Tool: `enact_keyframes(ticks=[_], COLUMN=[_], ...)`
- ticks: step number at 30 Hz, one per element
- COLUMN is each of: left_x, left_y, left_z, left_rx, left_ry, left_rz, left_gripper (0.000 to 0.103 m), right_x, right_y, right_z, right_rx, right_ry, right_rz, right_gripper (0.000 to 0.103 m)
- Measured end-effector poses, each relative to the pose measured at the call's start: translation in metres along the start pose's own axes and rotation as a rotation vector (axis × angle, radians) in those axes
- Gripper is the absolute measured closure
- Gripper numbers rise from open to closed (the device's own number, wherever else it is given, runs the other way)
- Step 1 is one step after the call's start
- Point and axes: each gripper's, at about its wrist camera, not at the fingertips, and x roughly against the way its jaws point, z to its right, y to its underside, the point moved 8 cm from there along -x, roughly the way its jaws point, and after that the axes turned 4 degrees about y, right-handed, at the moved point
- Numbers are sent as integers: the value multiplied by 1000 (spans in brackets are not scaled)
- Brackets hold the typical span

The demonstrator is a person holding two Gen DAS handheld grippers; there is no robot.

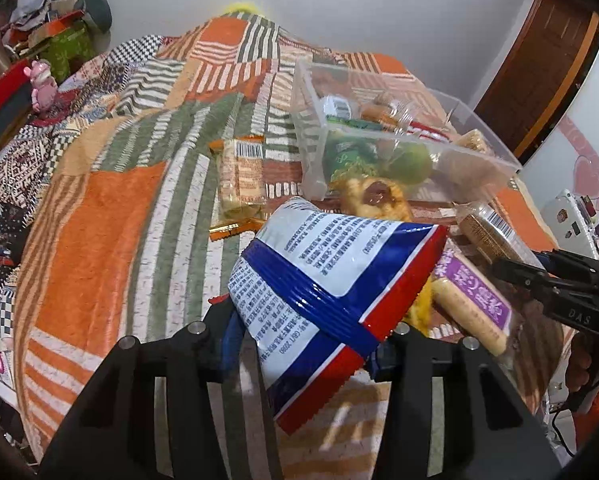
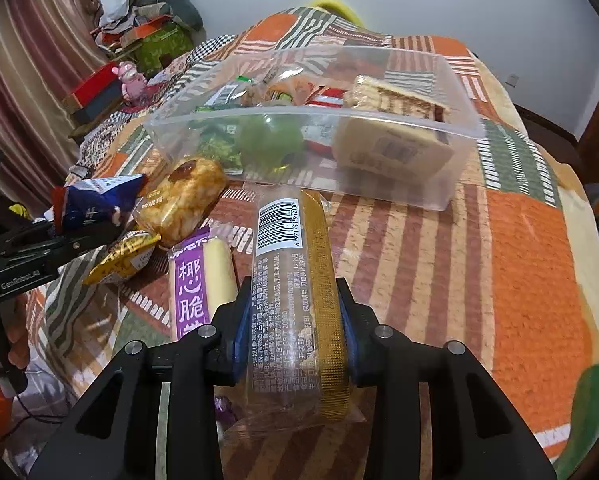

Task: Organize snacks
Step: 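Carry both items over the clear box and open both tools to drop them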

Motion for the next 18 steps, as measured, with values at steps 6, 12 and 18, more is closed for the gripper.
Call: enact_keyframes(ticks=[6,12,18], left_x=[22,42,51], left_y=[-12,-38,-67], left_z=[8,25,46], left_rx=[1,-27,-58], left_ry=[7,28,59], left_rz=[46,113,172], left_gripper=[56,56,56], right_x=[18,42,58], right_y=[-4,-15,-32], right_z=[9,20,34], right_rx=[-28,-37,-63], right_ry=[7,26,51], right_rz=[43,106,165], right_gripper=[69,69,69])
